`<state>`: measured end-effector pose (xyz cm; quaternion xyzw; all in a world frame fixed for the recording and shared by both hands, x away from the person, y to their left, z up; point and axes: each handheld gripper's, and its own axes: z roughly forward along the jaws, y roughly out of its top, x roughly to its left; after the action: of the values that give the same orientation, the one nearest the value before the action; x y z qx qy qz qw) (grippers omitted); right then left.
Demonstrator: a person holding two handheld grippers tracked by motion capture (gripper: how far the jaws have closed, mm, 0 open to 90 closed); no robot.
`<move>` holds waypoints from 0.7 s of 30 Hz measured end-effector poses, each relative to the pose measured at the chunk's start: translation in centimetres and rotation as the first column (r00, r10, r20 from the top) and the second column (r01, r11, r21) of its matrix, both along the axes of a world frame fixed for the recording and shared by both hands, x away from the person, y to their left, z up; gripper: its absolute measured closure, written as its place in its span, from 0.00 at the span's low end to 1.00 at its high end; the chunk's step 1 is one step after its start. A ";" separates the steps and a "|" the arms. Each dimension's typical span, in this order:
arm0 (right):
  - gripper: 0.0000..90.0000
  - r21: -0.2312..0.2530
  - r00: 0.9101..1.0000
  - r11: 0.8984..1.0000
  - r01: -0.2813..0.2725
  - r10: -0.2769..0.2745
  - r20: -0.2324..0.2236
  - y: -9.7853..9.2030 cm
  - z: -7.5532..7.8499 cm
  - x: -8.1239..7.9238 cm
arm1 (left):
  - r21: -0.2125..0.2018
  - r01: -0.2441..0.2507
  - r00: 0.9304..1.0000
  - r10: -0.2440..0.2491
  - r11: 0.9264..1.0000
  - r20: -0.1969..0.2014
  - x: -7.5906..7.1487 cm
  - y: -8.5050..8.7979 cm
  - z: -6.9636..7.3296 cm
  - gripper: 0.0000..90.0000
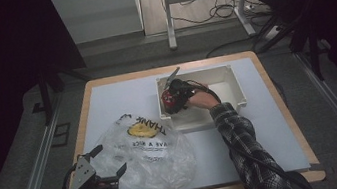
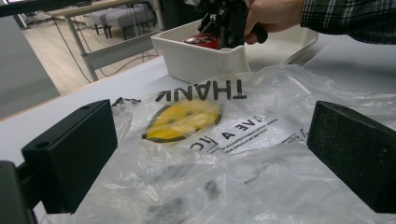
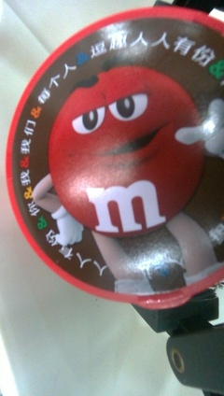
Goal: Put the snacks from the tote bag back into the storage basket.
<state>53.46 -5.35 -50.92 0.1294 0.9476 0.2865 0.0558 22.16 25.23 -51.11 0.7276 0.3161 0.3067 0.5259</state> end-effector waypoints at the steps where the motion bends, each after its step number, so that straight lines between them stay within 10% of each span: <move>1: 0.13 0.003 1.000 1.000 -0.003 0.003 0.004 0.0 0.0 0.0 | 0.000 0.000 1.000 0.000 1.000 0.000 0.0 0.0 0.0 0.02; 21: 0.06 0.065 0.998 0.998 0.023 -0.027 0.048 -0.5 1.3 -1.4 | 0.005 0.003 1.000 -0.003 1.000 0.001 0.0 -0.1 0.0 0.02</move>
<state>52.10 -5.86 -49.66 0.1359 0.9346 0.3192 0.0785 22.17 25.12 -51.12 0.7295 0.3139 0.3070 0.5245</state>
